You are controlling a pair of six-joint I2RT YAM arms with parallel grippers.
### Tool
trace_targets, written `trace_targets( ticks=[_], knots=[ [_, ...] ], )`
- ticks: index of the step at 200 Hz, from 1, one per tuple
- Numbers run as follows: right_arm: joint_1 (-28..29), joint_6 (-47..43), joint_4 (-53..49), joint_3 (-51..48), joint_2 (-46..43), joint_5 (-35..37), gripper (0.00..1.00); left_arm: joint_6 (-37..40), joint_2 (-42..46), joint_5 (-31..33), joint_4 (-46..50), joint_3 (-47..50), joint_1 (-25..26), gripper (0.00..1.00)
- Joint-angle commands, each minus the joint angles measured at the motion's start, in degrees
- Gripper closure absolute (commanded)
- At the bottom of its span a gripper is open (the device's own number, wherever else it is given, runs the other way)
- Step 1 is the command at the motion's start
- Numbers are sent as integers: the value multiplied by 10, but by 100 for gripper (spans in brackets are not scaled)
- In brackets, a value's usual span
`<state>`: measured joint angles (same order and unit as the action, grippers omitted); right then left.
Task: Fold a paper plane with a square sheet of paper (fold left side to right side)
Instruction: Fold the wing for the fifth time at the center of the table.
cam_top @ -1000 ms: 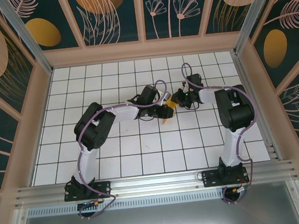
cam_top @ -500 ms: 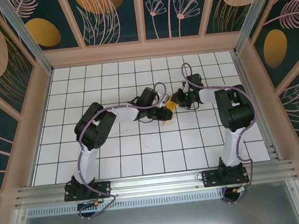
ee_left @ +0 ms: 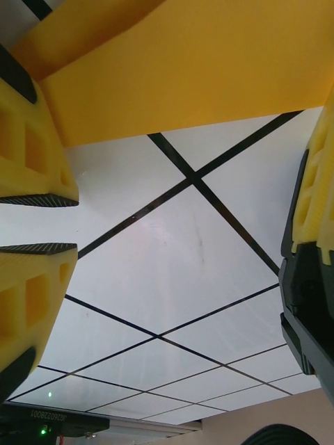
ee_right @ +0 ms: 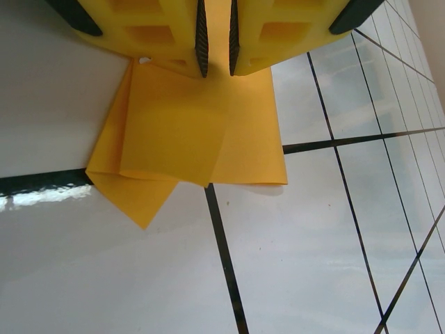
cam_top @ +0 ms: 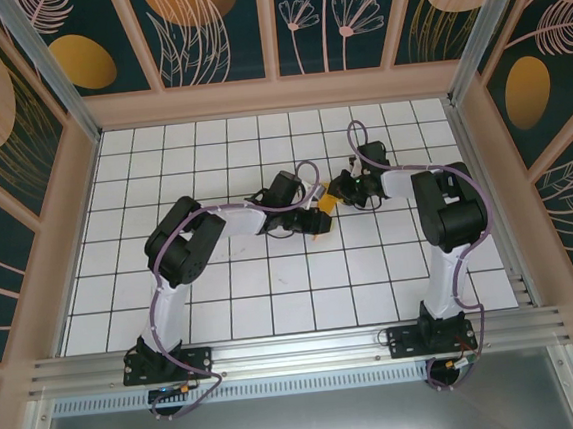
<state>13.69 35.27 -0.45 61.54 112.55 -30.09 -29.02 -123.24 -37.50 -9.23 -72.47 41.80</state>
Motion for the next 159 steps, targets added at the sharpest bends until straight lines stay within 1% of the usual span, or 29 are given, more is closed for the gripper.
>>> trace_targets(
  ticks=[1,20,53,71,87,124,159],
  knots=[
    [-4,-13,-59,-18,37,32,79,-4,-20,-6,22,14,7,76],
    [-3,-16,-48,-18,28,24,81,1,-19,7,32,25,7,79],
    [-8,-21,-27,-10,0,0,89,-2,-15,17,31,52,8,88],
    [-9,-29,-17,-9,-25,-8,95,-8,-14,21,23,64,7,93],
    [-10,-39,-16,-13,-54,-9,99,-12,-16,24,18,73,8,96],
    [-8,-55,-9,-69,-133,-12,100,-16,-14,33,15,87,8,99],
    [6,-45,16,-143,-186,-27,100,-16,-14,34,14,90,7,100]
  ],
)
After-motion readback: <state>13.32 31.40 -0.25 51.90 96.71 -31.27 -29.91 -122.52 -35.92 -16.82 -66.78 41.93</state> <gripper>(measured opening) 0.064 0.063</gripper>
